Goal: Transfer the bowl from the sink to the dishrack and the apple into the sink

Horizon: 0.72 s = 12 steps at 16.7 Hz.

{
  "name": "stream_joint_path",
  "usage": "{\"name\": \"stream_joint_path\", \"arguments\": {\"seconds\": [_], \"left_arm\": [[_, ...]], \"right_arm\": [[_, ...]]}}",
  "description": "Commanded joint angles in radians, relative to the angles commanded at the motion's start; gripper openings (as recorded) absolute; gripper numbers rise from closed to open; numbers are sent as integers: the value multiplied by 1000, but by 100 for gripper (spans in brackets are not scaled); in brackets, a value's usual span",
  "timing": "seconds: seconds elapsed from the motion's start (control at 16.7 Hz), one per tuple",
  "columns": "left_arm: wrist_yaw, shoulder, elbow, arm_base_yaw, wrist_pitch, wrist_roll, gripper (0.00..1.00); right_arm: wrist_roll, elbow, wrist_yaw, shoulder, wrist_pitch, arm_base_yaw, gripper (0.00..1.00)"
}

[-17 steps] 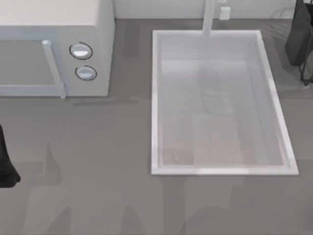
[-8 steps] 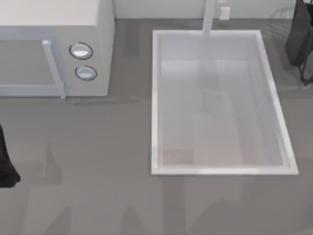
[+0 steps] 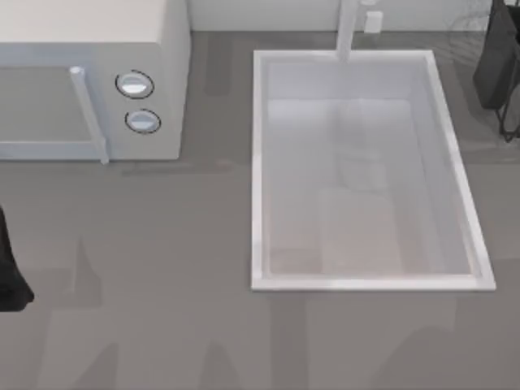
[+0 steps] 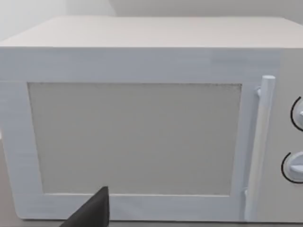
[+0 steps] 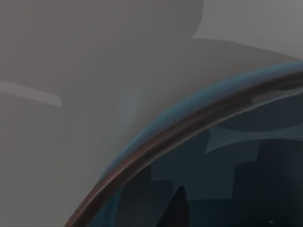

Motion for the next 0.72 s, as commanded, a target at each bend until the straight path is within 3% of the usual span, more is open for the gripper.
{"name": "stream_joint_path", "arguments": {"seconds": [0.24,0.72], "left_arm": [[0,0,0,0,0,0,100],[0,0,0,0,0,0,100]], "right_arm": [[0,-5,0,4,7,0,100],[0,-5,0,4,7,0,40]]}}
